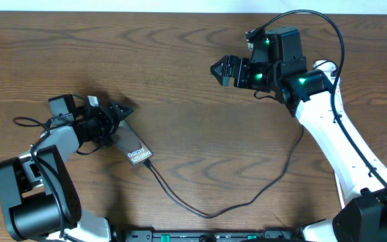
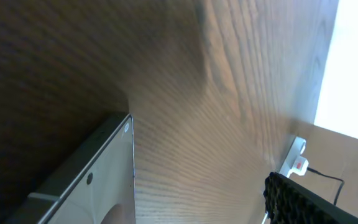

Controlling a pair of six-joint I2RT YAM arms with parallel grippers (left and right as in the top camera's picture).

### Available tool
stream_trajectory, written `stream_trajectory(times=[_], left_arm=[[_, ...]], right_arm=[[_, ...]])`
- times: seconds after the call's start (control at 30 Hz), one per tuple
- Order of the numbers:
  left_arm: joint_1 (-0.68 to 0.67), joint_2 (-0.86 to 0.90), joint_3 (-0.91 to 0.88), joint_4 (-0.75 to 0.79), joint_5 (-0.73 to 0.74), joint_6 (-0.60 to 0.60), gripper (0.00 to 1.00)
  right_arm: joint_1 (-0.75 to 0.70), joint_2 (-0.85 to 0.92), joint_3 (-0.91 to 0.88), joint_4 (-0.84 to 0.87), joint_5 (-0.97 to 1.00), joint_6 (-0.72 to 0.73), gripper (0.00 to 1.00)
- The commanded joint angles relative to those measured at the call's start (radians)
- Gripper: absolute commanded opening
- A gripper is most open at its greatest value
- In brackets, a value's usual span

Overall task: Plug charger to phone and switch on socket
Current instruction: 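Tilt the phone flat onto the table with the left gripper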

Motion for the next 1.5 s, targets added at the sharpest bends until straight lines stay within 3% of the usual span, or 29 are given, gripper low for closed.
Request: stream_trajectory(times=[0.0,1.47], left_arm=[[0.015,0.13,-0.12,-0.104,-0.467,0.005,0.89],[0.015,0.13,-0.12,-0.354,-0.597,-0.012,0.89]], right_arm=[[0.01,-0.012,0.006,0.001,0.008,-0.016,0.99],[0.01,-0.012,0.006,0.029,0.008,-0.007,0.99]])
